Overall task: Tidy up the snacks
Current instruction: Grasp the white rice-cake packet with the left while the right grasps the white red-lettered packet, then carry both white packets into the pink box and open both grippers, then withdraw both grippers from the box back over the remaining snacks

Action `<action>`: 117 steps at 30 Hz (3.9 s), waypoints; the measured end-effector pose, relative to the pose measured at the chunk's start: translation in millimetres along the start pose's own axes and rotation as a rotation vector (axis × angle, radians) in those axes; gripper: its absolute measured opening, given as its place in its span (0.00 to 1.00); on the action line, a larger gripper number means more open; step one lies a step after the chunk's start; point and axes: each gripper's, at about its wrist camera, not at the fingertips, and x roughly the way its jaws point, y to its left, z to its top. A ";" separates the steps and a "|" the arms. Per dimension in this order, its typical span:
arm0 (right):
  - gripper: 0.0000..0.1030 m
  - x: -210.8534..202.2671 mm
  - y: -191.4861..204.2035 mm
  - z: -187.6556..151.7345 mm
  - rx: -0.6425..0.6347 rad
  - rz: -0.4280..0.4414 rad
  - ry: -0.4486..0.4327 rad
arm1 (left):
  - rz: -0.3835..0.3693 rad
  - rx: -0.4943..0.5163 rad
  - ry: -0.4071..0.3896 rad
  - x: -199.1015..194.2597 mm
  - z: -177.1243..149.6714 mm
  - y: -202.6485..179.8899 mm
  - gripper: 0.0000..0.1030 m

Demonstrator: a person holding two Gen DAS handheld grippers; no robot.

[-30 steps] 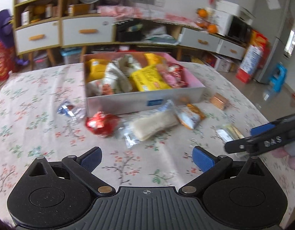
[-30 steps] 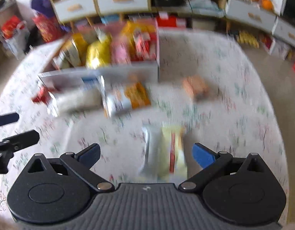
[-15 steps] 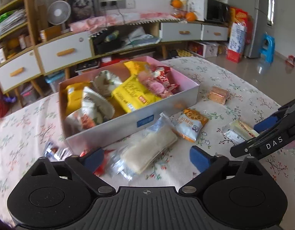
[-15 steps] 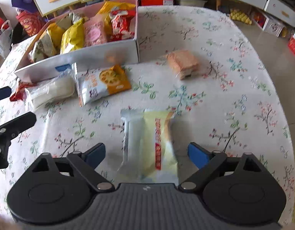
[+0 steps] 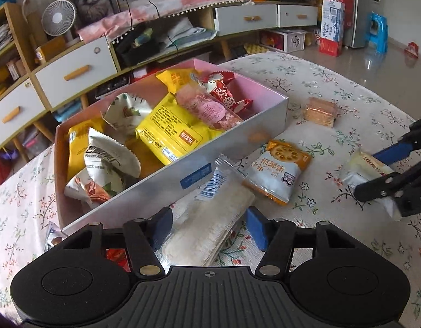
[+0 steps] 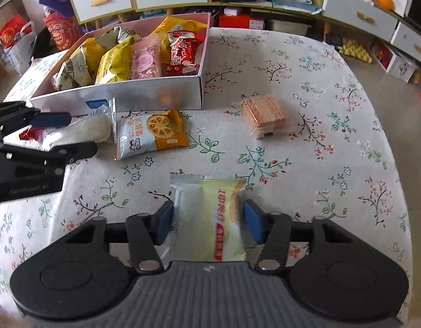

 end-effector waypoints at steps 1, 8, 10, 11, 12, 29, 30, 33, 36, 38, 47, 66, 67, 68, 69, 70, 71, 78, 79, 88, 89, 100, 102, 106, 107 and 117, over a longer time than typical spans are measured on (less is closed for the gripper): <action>0.44 -0.8 -0.7 -0.2 -0.002 0.006 0.002 | 0.004 0.006 0.001 1.4 0.3 -0.9 0.60; 0.42 -3.9 -9.1 -1.3 0.033 0.061 0.007 | -0.064 -0.115 0.045 3.4 2.7 6.4 0.51; 0.42 -4.8 -11.8 -1.4 0.051 0.075 0.009 | -0.086 -0.139 0.059 1.0 0.5 7.1 0.45; 0.42 -5.1 -12.4 -1.4 0.057 0.079 0.011 | -0.093 -0.151 0.066 -0.6 -0.5 7.7 0.44; 0.42 -5.7 -13.0 -1.6 0.061 0.083 0.011 | -0.096 -0.164 0.073 -2.2 -2.1 7.6 0.42; 0.42 -14.4 -6.9 5.5 0.110 0.115 -0.009 | -0.060 -0.330 0.099 -22.8 -12.6 3.6 0.17; 0.42 -15.0 -6.0 6.5 0.114 0.117 -0.010 | -0.064 -0.343 0.097 -23.9 -12.8 5.1 0.16; 0.42 -16.2 -2.5 11.1 0.143 0.131 -0.012 | -0.077 -0.374 0.092 -27.6 -13.4 8.0 0.16; 0.42 -19.1 4.1 17.6 0.154 0.144 -0.030 | -0.076 -0.384 0.082 -32.3 -13.7 9.6 0.16; 0.42 -20.6 8.2 20.9 0.158 0.153 -0.038 | -0.079 -0.398 0.072 -35.9 -13.2 11.0 0.15; 0.42 -23.0 26.2 36.5 0.178 0.194 -0.057 | -0.067 -0.475 0.017 -59.5 -18.9 27.5 0.15; 0.42 -8.8 13.4 75.3 0.338 0.243 -0.200 | -0.010 -0.581 -0.126 -50.8 18.8 77.0 0.15; 0.42 -7.6 10.7 77.8 0.344 0.239 -0.212 | -0.008 -0.582 -0.128 -46.2 22.4 78.7 0.15; 0.42 -6.2 8.0 80.6 0.350 0.236 -0.223 | -0.006 -0.583 -0.128 -42.3 24.2 80.3 0.15; 0.42 -5.1 5.4 83.1 0.359 0.236 -0.234 | -0.004 -0.584 -0.131 -37.3 27.4 81.6 0.15; 0.42 -3.9 2.8 85.2 0.370 0.241 -0.244 | -0.004 -0.583 -0.136 -33.3 30.1 84.0 0.15; 0.42 -2.3 0.2 87.4 0.381 0.250 -0.253 | -0.007 -0.583 -0.145 -28.2 33.8 85.3 0.15; 0.42 14.1 -5.5 98.4 0.390 0.260 -0.282 | -0.018 -0.575 -0.169 -1.2 44.3 86.5 0.15; 0.42 15.6 -4.7 99.6 0.382 0.260 -0.282 | -0.017 -0.569 -0.172 2.2 45.4 86.0 0.16; 0.43 19.5 6.8 102.7 0.296 0.248 -0.286 | -0.008 -0.577 -0.174 20.3 42.0 96.7 0.16; 0.43 19.7 6.6 103.0 0.293 0.243 -0.286 | -0.013 -0.581 -0.178 21.4 40.4 97.2 0.16; 0.57 17.5 -1.7 102.6 0.337 0.258 -0.272 | -0.014 -0.499 -0.216 8.1 36.8 86.1 0.32; 0.65 13.4 -1.8 101.7 0.342 0.265 -0.277 | -0.012 -0.487 -0.226 -0.3 36.0 82.8 0.39; 0.71 3.8 -1.7 99.4 0.338 0.254 -0.290 | -0.009 -0.482 -0.227 -14.2 34.9 79.1 0.51; 0.73 2.0 -2.1 98.2 0.341 0.256 -0.288 | -0.007 -0.478 -0.224 -17.6 34.7 77.8 0.54; 0.91 -18.1 -9.3 82.6 0.277 0.194 -0.273 | 0.024 -0.442 -0.183 -48.3 14.9 62.0 0.84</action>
